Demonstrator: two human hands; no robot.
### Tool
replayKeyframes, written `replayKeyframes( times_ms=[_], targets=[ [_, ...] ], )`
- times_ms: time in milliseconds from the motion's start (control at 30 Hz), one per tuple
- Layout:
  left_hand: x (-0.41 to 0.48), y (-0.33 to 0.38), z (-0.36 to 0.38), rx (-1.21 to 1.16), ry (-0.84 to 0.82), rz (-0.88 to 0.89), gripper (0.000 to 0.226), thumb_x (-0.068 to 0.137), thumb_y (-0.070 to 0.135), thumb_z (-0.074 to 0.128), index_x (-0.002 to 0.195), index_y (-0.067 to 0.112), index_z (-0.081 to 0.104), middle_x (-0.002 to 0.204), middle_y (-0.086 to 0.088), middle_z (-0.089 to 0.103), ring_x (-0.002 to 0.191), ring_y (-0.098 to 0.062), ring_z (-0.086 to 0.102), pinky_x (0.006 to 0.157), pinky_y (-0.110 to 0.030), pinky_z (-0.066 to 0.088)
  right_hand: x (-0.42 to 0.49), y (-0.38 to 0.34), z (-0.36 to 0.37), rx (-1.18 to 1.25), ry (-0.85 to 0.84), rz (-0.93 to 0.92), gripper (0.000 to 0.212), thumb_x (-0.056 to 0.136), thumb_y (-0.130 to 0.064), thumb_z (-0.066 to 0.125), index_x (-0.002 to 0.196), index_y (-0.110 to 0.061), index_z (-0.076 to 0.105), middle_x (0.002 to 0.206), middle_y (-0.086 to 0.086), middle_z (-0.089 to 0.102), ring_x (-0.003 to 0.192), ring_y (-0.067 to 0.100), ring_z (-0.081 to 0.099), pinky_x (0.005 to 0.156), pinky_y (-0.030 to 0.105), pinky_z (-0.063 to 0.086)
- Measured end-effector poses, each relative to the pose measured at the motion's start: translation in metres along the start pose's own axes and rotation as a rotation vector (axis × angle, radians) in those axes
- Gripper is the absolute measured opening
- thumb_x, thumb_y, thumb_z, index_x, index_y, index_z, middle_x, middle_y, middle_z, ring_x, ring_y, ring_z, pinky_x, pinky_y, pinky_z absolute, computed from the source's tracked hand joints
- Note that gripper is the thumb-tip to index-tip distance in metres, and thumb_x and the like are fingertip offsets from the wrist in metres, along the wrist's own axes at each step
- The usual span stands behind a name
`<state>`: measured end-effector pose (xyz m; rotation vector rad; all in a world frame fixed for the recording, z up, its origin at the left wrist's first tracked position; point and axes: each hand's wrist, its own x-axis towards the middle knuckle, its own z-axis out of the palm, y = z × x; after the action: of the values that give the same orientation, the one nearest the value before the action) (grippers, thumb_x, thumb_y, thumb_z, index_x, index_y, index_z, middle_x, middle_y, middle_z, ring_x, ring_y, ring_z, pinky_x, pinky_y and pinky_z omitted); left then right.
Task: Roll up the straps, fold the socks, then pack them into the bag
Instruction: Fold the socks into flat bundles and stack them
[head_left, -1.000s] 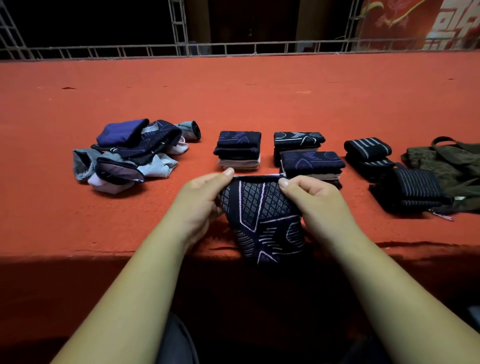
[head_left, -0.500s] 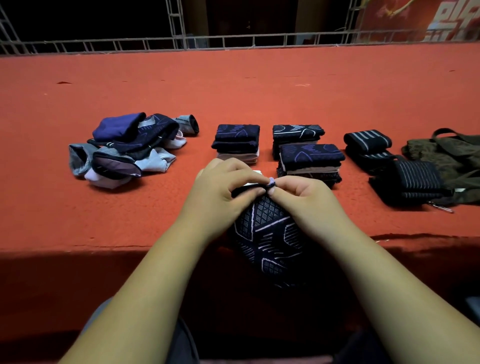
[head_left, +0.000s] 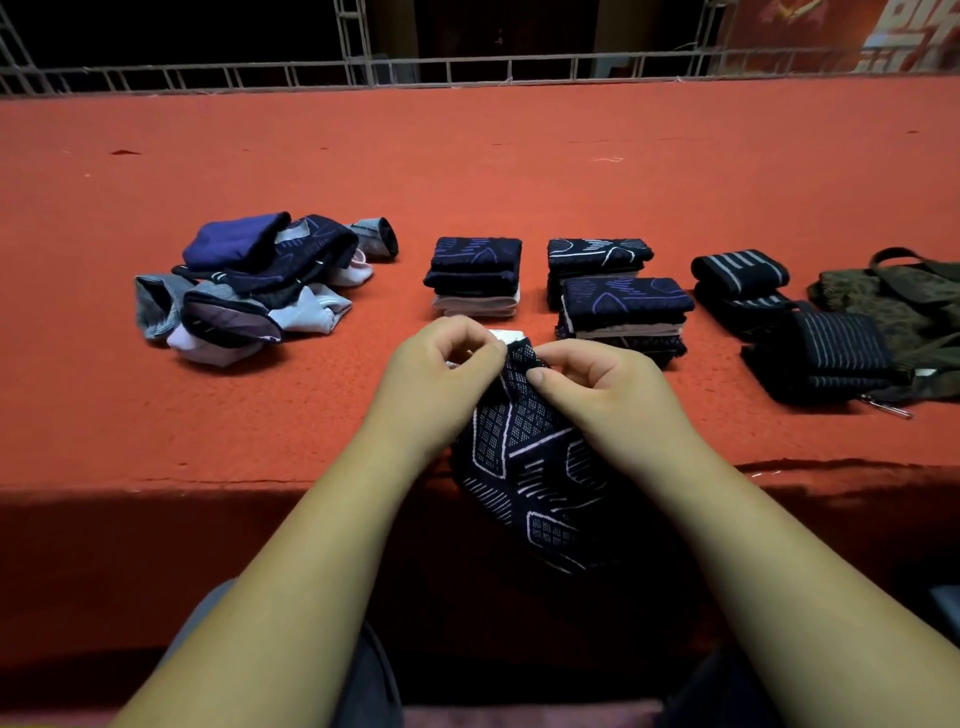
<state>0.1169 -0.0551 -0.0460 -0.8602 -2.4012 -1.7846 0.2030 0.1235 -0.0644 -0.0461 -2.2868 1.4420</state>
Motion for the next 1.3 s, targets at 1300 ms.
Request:
replayKeyframes(
  times_ms=[1300],
  targets=[
    [0.007, -0.031, -0.006, -0.479, -0.245, -0.333, 0.021, 0.098, 0.004, 0.069, 0.119, 0.006, 0.073, 0.119, -0.019, 0.077, 0.110, -0.033, 0.073, 0.104, -0.050, 0.058, 0.002, 0.009, -0.034, 0.190, -0.081, 0.252, 0.014, 0.103, -0.013, 0.065, 0.112, -0.012, 0.075, 0.087, 0.004, 0.075, 0.060, 0.008, 0.058, 0.056, 0.027, 0.046]
  ],
)
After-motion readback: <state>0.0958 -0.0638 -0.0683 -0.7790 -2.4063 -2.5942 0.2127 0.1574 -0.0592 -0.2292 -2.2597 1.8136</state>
